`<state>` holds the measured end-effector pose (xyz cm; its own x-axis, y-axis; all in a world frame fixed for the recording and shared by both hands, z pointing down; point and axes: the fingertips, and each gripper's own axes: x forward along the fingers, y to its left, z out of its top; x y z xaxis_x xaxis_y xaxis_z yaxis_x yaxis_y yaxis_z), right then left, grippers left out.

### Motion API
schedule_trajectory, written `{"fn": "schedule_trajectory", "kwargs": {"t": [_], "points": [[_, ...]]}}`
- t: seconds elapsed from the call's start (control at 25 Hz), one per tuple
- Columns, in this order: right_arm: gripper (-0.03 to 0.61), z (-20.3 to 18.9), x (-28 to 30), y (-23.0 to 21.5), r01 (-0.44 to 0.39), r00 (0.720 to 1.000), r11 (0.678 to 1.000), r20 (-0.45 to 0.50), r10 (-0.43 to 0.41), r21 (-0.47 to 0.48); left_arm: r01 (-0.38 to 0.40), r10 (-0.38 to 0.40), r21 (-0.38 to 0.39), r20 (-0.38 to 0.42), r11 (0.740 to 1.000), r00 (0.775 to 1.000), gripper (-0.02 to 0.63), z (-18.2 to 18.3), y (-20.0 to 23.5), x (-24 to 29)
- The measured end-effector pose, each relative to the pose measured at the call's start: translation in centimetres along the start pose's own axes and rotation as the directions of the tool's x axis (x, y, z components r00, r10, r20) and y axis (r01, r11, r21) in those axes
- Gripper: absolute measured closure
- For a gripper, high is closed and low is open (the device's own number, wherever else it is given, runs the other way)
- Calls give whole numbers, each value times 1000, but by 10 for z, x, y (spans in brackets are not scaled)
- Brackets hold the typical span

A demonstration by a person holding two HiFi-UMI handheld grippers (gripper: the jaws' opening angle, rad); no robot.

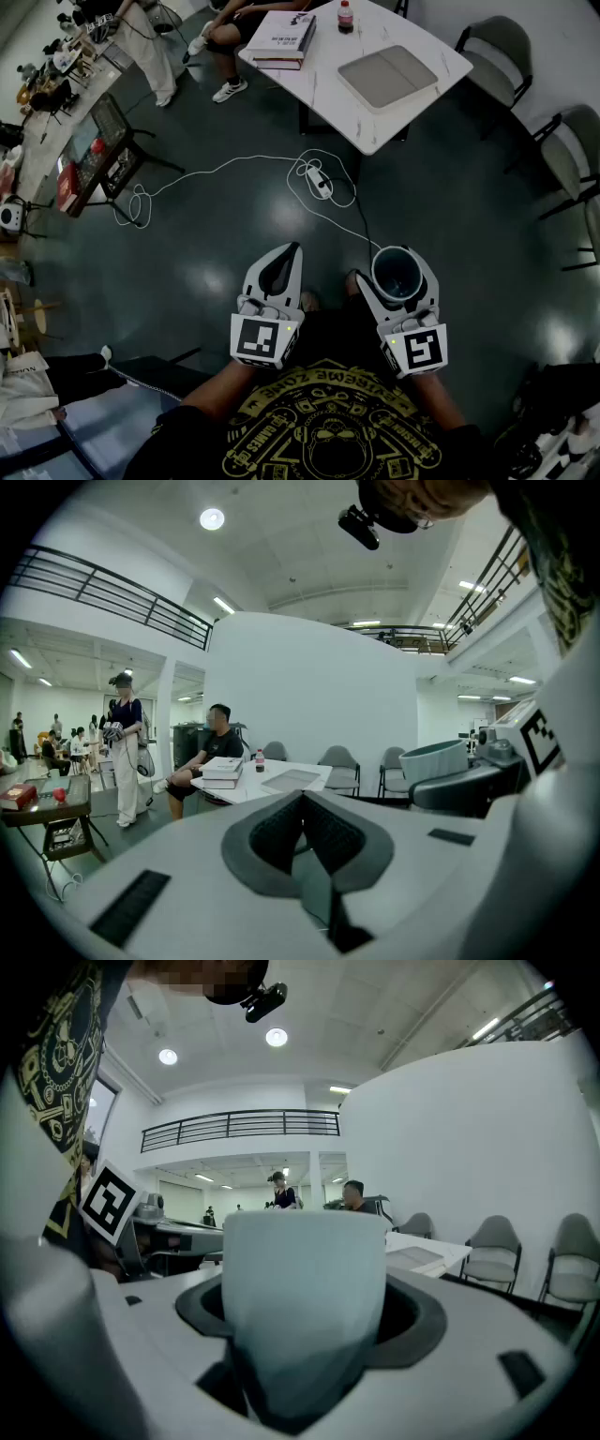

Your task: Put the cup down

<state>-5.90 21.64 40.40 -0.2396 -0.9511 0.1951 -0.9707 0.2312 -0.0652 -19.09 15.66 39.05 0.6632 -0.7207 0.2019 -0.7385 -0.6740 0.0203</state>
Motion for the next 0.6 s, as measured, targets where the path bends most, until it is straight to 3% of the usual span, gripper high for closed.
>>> {"fn": "schedule_trajectory", "kwargs": {"t": [0.12,0.36,0.6], "points": [[215,5,3,-15,-1,1000,1000,13,1,-10,-32,31,-23,-41,999,999,612,-8,0,7],[215,10,9,-24,-40,999,999,18,40,-22,-37,35,-41,-36,998,999,612,-10,-6,22],[215,22,10,-32,-83,995,996,50,81,37,-15,13,-36,-55,999,998,612,-10,-20,42]]}}
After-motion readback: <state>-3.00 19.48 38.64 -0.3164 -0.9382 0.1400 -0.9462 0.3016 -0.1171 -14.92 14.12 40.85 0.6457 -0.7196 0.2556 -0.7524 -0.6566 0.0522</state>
